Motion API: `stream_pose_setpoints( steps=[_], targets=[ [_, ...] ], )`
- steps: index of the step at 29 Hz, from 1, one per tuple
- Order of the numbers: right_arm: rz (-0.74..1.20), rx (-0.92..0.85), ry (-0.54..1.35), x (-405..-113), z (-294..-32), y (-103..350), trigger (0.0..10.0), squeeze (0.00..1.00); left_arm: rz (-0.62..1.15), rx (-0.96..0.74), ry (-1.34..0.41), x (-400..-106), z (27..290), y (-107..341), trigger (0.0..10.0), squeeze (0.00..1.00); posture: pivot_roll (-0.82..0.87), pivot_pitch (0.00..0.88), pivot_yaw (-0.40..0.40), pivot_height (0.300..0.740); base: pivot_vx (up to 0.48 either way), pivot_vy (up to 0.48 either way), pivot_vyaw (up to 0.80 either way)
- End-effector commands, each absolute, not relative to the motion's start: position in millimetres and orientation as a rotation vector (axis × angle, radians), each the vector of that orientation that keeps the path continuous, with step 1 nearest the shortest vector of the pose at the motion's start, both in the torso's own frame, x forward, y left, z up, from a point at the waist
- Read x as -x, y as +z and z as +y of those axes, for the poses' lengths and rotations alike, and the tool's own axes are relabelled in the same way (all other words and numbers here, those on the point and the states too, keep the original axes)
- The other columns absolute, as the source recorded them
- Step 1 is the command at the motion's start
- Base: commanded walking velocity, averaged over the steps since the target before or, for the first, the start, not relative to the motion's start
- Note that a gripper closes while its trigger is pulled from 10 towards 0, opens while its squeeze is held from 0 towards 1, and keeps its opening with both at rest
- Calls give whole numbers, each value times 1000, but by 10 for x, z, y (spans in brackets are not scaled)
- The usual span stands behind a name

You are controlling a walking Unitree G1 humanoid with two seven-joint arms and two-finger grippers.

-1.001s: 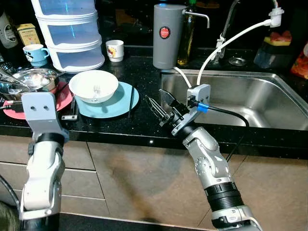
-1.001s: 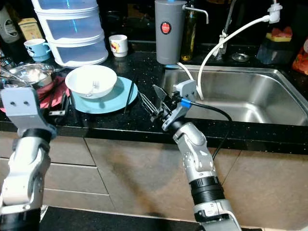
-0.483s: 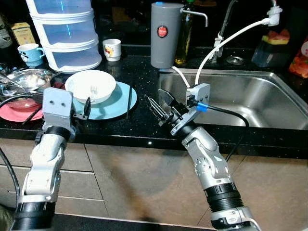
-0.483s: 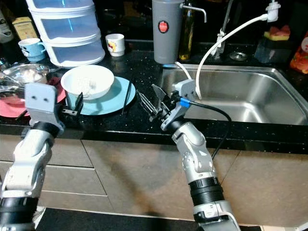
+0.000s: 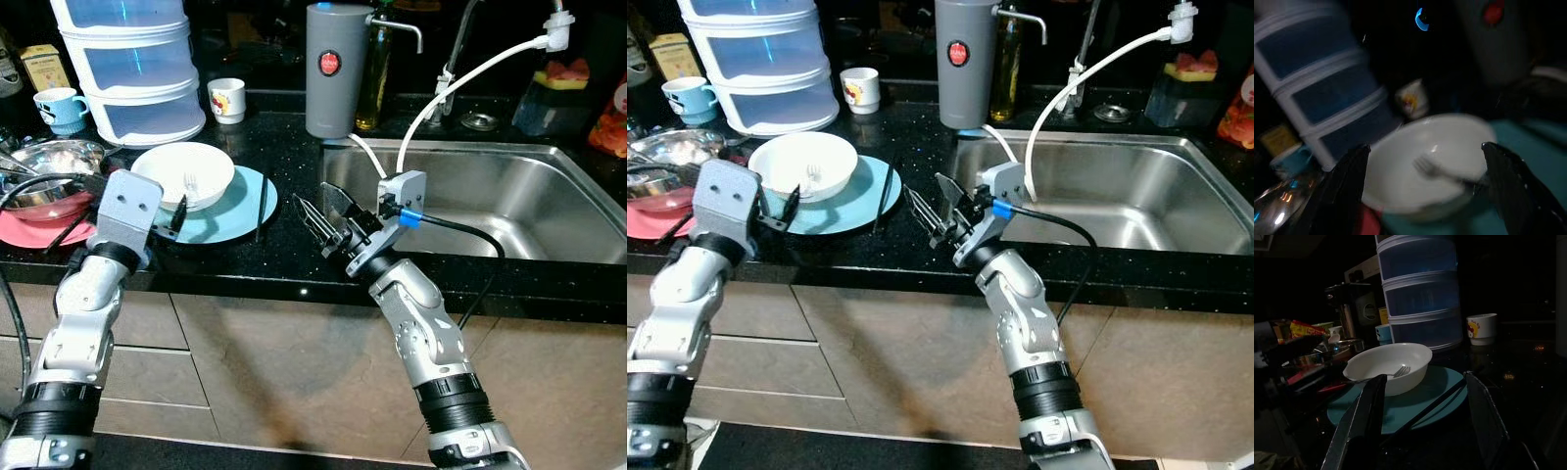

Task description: Kitchen organization

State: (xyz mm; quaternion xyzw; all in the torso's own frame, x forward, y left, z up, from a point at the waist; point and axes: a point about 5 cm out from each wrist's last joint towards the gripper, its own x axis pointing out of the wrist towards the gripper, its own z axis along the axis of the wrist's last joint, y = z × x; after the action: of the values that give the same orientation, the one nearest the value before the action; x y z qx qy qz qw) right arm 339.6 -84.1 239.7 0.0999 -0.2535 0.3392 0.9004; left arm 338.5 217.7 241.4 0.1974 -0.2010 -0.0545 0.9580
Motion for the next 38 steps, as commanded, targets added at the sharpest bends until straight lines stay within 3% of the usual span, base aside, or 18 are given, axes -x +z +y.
stream_pose_setpoints(
  steps=[1, 6, 21, 29, 32, 38],
  targets=[
    [-533, -212, 704, -3377, -846, 2407, 10000, 0, -432, -375, -141, -3386, 2129, 2423, 10000, 0, 142, 85, 39, 740, 0, 0, 0],
    [-534, -210, 706, -3376, -850, 2405, 10000, 0, -435, -233, -236, -3394, 1958, 2374, 10000, 0, 140, 85, 38, 740, 0, 0, 0],
    [-514, -211, 716, -3370, -829, 2373, 10000, 0, -282, -510, -187, -3523, 2107, 2220, 10000, 0, 140, 82, 41, 740, 0, 0, 0],
    [-404, -211, 907, -3255, -679, 2238, 10000, 0, -283, -580, -194, -3573, 2095, 2225, 10000, 0, 137, 84, 39, 740, 0, 0, 0],
    [-362, -167, 1090, -3085, -561, 2166, 10000, 0, -279, -601, -199, -3597, 2088, 2214, 10000, 0, 135, 83, 40, 740, 0, 0, 0],
    [-359, -121, 1133, -3021, -512, 2133, 10000, 0, -279, -624, -209, -3604, 2072, 2208, 10000, 0, 134, 80, 40, 740, 0, 0, 0]
  ],
)
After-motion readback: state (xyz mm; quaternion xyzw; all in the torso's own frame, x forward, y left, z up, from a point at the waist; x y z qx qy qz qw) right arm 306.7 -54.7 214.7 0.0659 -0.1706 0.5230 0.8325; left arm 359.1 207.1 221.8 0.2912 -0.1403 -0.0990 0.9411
